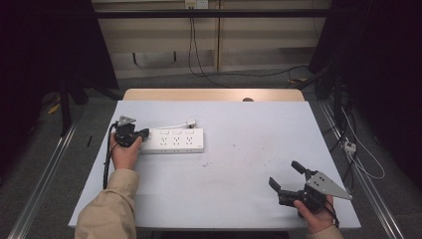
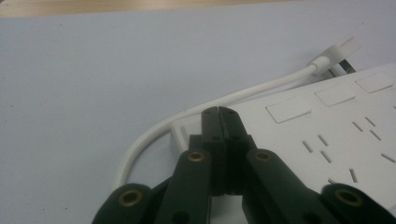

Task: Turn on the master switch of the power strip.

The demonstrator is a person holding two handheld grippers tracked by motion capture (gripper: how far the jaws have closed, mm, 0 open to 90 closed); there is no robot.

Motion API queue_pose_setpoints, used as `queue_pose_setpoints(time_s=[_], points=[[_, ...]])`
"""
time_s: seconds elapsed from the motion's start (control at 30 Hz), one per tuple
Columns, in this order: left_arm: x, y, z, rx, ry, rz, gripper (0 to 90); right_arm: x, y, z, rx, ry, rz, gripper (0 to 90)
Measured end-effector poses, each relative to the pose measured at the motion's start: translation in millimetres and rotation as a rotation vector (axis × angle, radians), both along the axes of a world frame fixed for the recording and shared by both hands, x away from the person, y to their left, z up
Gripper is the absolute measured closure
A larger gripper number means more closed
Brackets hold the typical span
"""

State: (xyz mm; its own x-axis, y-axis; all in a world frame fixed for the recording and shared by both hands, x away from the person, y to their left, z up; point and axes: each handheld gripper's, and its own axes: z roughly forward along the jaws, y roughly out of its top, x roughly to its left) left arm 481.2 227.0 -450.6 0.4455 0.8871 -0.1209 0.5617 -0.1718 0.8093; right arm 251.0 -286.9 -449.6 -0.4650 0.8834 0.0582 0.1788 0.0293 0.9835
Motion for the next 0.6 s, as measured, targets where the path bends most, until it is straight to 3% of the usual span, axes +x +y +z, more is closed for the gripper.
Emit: queue_pose_setpoints(time_s=[0.47, 0.6], points=[[-0.4, -3.3, 0.8, 0.034, 0.002, 0.002, 90.0, -0.3, -0.3, 0.2, 0.000, -0.001, 0.000, 3.1], [-0.6, -1.8, 0.7, 0.013, 0.008, 0.005, 90.0, -0.5, -0.3, 0.3, -0.001, -0.003, 0.000, 3.1]])
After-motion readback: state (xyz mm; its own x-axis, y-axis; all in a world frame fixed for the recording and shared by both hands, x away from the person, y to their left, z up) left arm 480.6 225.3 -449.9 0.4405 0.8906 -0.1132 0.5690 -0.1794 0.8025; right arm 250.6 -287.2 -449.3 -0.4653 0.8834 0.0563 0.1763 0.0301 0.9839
